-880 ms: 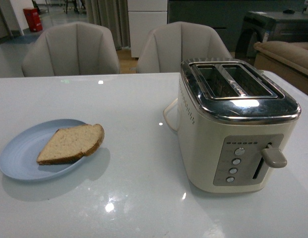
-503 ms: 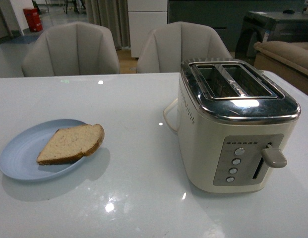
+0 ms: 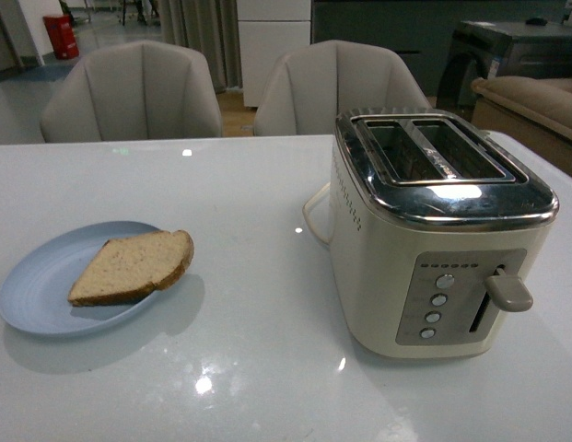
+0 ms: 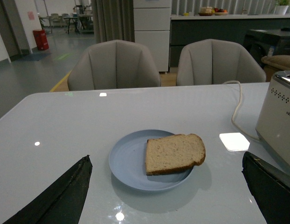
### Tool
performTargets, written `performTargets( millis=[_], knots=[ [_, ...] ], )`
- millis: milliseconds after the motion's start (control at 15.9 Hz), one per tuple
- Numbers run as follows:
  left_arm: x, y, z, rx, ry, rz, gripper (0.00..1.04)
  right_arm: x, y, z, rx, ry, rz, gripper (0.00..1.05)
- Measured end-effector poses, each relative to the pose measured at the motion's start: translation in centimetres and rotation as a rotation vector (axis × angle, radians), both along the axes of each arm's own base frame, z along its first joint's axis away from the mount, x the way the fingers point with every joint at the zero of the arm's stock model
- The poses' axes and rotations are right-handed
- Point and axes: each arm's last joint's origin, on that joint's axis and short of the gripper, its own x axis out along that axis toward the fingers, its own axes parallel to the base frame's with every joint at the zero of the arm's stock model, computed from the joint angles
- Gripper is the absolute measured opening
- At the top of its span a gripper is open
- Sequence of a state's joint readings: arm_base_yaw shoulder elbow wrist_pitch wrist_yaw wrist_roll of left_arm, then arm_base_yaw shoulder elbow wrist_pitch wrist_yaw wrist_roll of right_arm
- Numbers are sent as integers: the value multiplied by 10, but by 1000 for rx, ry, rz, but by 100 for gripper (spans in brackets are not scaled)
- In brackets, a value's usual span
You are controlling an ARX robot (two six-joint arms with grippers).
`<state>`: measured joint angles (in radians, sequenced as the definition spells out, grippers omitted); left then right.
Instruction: Left arm holds plate, right arm toasts bread
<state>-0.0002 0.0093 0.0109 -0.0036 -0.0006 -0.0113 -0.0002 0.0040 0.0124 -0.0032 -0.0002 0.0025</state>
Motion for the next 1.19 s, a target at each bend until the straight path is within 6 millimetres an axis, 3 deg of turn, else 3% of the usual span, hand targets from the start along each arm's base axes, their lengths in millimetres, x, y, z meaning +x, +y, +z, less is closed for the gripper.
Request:
performTargets(
  millis=[188, 251, 314, 503, 691, 817, 942, 1005, 1068, 1194],
  knots=[
    [0, 0, 0, 0, 0, 0, 98, 0, 0, 0, 0, 0, 0, 98],
    [-1, -1, -2, -24, 76, 19, 98, 0, 0, 0, 0, 0, 0, 98],
    [2, -4, 1, -70, 142, 25, 98, 0, 0, 0, 0, 0, 0, 98],
    [0, -7, 24, -107, 68, 14, 98, 0, 0, 0, 0, 0, 0, 98],
    [21, -4, 28, -116, 56, -11, 98, 0, 0, 0, 0, 0, 0, 98],
    [58, 1, 25, -102, 66, -9, 98, 0, 0, 0, 0, 0, 0, 98],
    [121, 11, 27, -62, 58, -9, 98, 0, 0, 0, 0, 0, 0, 98],
    [154, 19, 18, -51, 100, -8, 98, 0, 0, 0, 0, 0, 0, 98],
    [188, 30, -4, -48, 211, 4, 98, 0, 0, 0, 0, 0, 0, 98],
    [211, 39, -30, -46, 311, 22, 98, 0, 0, 0, 0, 0, 0, 98]
  ],
)
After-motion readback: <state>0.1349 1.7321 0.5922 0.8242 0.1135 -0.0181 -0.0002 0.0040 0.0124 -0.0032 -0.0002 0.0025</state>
